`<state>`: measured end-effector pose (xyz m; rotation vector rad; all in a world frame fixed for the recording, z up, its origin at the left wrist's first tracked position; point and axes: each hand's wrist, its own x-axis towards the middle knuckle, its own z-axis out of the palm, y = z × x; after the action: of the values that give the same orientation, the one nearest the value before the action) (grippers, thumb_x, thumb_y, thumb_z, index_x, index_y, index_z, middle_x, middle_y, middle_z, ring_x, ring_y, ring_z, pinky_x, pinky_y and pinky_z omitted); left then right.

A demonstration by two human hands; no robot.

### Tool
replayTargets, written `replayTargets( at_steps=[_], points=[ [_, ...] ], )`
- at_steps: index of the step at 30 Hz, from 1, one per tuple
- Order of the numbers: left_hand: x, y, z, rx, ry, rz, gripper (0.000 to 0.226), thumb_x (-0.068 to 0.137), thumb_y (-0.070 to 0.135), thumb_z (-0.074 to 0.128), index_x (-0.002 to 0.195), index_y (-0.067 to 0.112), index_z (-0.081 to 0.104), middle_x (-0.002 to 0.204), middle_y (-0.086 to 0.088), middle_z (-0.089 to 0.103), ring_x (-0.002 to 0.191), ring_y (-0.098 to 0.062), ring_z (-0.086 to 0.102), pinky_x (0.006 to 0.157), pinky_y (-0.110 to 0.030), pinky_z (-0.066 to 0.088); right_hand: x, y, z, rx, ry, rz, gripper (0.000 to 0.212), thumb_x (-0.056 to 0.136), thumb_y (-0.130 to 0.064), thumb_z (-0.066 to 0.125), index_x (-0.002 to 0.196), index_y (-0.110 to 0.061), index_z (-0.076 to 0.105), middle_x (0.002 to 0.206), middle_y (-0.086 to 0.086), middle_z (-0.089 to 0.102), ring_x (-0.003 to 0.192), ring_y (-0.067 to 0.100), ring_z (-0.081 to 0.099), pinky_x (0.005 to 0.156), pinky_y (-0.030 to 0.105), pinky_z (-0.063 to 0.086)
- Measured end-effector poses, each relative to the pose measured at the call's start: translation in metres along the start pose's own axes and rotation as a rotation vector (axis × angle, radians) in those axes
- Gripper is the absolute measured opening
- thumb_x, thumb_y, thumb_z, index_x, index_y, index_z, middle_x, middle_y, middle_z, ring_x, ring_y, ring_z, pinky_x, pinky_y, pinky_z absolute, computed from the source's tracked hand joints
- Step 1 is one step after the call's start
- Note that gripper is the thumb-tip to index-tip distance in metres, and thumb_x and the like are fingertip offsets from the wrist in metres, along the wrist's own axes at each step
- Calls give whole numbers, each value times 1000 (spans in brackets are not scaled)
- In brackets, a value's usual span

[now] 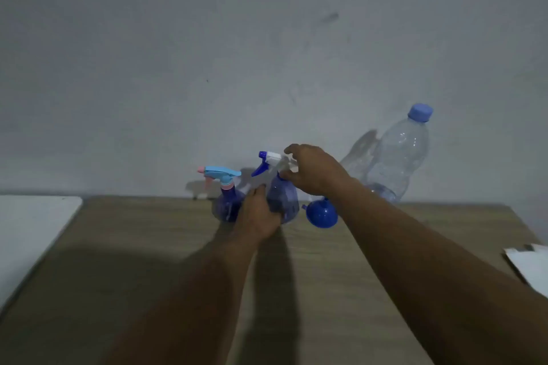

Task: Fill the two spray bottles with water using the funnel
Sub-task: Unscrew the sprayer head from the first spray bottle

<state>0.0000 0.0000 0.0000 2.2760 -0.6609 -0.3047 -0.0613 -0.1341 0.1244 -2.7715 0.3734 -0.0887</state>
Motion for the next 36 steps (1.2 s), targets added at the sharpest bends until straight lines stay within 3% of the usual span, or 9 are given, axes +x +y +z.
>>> replayTargets(
  at_steps=[2, 7, 9, 12, 17, 20, 27, 33, 36],
  points=[
    [8, -1, 5, -41, 10, -43, 42, 83, 34, 69, 119, 20, 52, 108, 3, 61, 101, -18, 60, 89, -36, 53, 6, 0, 5, 37, 6, 7, 43, 95, -31, 65, 134, -14, 56, 123, 10, 64, 106, 26, 60, 86, 37, 51],
    [18, -5, 17, -4, -65, -35, 19, 91, 28, 63, 105, 21, 53, 102, 3, 62, 98, -17, 60, 96, -36, 51, 3, 1, 16, 123, 26, 35, 21, 98, -17, 58, 117, -9, 62, 108, 13, 68, 92, 28, 60, 78, 37, 49],
    [11, -7, 16, -15, -38, -1, 29, 87, 30, 67, 110, 19, 53, 102, 7, 58, 97, -14, 59, 90, -27, 47, -4, 1, 15, 147, 30, 42, 19, 97, -15, 59, 115, -9, 63, 105, 12, 68, 89, 26, 60, 76, 36, 48],
    [-9, -3, 7, -54, 46, 23, 51, 76, 36, 76, 119, 20, 53, 99, 11, 57, 88, -8, 55, 81, -27, 49, -20, 0, 12, 205, 38, 46, 17, 95, -13, 61, 112, -10, 64, 101, 10, 67, 87, 25, 59, 73, 33, 46],
    [-54, 19, -2, -87, -35, 1, 49, 76, 36, 77, 116, 25, 51, 104, 9, 62, 91, -8, 59, 71, -23, 49, -60, -4, 3, 276, 33, 48, 12, 94, -16, 65, 106, -16, 66, 95, 3, 65, 77, 17, 58, 60, 23, 40],
    [-88, 29, -4, -168, -41, 13, 52, 79, 32, 78, 124, 22, 54, 113, 8, 62, 101, -9, 57, 83, -29, 50, -88, -8, 0, 297, 40, 57, 13, 94, -19, 66, 107, -18, 67, 91, -1, 64, 71, 6, 54, 57, 20, 36],
    [-167, 28, 4, -276, -67, -19, 53, 78, 20, 79, 126, 17, 55, 118, -2, 65, 108, -22, 62, 95, -45, 52, -162, -10, 7, 376, 12, 58, 10, 91, -24, 70, 100, -25, 64, 80, -10, 60, 70, 5, 55, 57, 22, 36],
    [-210, 21, 9, -310, -76, -13, 48, 77, 21, 80, 120, 21, 57, 112, 2, 66, 102, -17, 64, 79, -25, 50, -202, -10, 29, 426, 51, 95, 9, 91, -24, 70, 92, -23, 61, 74, -13, 53, 69, 7, 50, 56, 21, 31],
    [-214, 19, 16, -337, -86, -35, 50, 74, 21, 82, 118, 22, 57, 114, 4, 65, 102, -14, 63, 80, -25, 49, -213, -11, 45, 525, 129, 145, 11, 87, -25, 74, 93, -23, 65, 75, -13, 58, 71, 6, 55, 59, 22, 37]
  ],
)
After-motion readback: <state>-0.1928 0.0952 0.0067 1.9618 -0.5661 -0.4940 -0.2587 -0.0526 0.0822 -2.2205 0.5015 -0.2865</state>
